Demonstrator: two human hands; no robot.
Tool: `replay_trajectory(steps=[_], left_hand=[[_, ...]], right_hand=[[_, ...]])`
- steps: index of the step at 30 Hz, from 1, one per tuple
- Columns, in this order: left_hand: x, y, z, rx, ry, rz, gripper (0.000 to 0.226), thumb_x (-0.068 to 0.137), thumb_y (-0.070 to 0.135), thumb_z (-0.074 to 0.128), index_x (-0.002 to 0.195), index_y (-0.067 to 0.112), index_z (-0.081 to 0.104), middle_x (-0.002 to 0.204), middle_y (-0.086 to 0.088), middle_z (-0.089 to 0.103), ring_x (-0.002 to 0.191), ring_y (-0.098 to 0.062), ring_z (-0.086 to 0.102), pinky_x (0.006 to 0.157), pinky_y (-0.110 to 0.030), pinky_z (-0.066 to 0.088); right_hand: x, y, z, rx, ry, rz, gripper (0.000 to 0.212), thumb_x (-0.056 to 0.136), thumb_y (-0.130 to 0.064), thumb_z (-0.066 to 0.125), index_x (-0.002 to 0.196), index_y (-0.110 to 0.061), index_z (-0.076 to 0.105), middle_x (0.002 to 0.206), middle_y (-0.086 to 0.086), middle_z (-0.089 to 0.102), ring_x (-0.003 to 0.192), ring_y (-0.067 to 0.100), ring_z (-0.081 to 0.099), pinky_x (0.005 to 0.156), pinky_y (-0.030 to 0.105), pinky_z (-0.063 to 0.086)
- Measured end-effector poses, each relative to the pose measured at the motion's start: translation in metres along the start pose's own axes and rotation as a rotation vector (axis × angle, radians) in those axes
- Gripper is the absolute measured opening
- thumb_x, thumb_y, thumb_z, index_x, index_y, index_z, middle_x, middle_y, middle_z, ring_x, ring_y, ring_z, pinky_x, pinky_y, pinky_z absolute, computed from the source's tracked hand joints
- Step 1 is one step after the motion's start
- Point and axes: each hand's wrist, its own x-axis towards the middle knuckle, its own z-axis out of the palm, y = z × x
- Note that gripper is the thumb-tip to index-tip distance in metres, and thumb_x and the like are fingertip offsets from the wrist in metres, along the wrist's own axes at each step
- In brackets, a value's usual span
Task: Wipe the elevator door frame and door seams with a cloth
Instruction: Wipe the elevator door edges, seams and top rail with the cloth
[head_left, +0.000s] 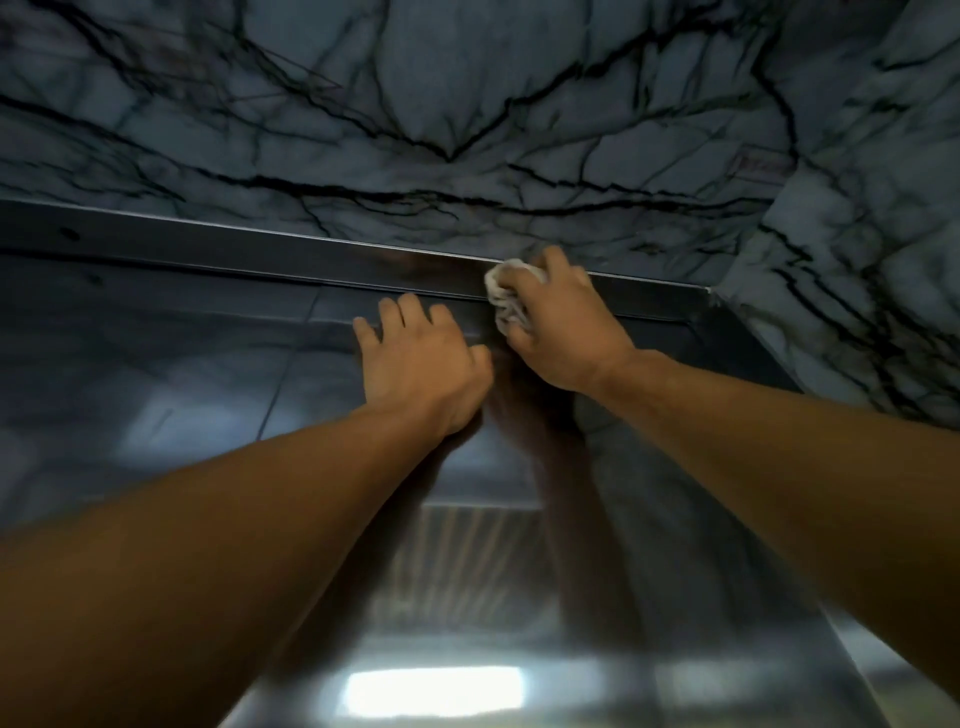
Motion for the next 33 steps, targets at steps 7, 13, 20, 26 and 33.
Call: replay_trajectory(steps=[7, 13, 20, 26, 33], left_hand=[[0.013, -0.095, -0.04, 0.208, -0.005, -0.069, 0.072, 0.092, 0.055, 0.033, 0.136, 0.0, 0.046, 0.142, -0.026, 0.04, 0.136, -0.042, 0.032, 0.116, -0.061, 0.021], [0.008, -0.133, -0.041, 0.211, -0.071, -0.076, 0.073, 0.094, 0.058, 0.029, 0.137, 0.001, 0.044, 0.145, -0.025, 0.038, 0.139, -0.04, 0.029, 0.118, -0.062, 0.017], [0.017, -0.119, -0.037, 0.026, -0.022, -0.054, 0.069, 0.089, 0.056, 0.042, 0.134, 0.004, 0.048, 0.142, -0.024, 0.041, 0.135, -0.04, 0.035, 0.117, -0.057, 0.023], [0.012, -0.069, -0.023, -0.006, -0.072, 0.037, 0.07, 0.089, 0.058, 0.043, 0.137, 0.007, 0.047, 0.147, -0.021, 0.039, 0.14, -0.036, 0.031, 0.119, -0.055, 0.02], [0.001, -0.011, -0.007, -0.096, -0.091, 0.07, 0.069, 0.089, 0.054, 0.042, 0.139, 0.007, 0.044, 0.15, -0.02, 0.036, 0.144, -0.034, 0.025, 0.121, -0.056, 0.013]], right_hand=[[0.045, -0.087, 0.017, -0.046, 0.023, -0.282, 0.045, 0.096, -0.03, 0.055, 0.14, -0.03, 0.047, 0.146, 0.002, 0.036, 0.125, 0.029, 0.036, 0.094, 0.046, 0.045], [0.067, -0.116, 0.031, -0.169, -0.152, -0.263, 0.054, 0.096, -0.019, 0.051, 0.146, -0.033, 0.039, 0.152, 0.003, 0.026, 0.129, 0.032, 0.03, 0.099, 0.049, 0.039], [0.064, -0.104, 0.032, -0.161, -0.189, -0.134, 0.044, 0.096, -0.029, 0.052, 0.14, -0.031, 0.046, 0.146, 0.001, 0.027, 0.122, 0.031, 0.032, 0.096, 0.051, 0.042], [0.038, -0.048, 0.027, -0.238, -0.132, -0.097, 0.045, 0.096, -0.026, 0.051, 0.141, -0.032, 0.045, 0.143, 0.003, 0.03, 0.122, 0.033, 0.033, 0.094, 0.051, 0.043], [0.009, 0.019, 0.017, -0.317, -0.112, -0.068, 0.05, 0.094, -0.02, 0.053, 0.142, -0.028, 0.043, 0.147, 0.006, 0.029, 0.124, 0.037, 0.031, 0.097, 0.056, 0.042]])
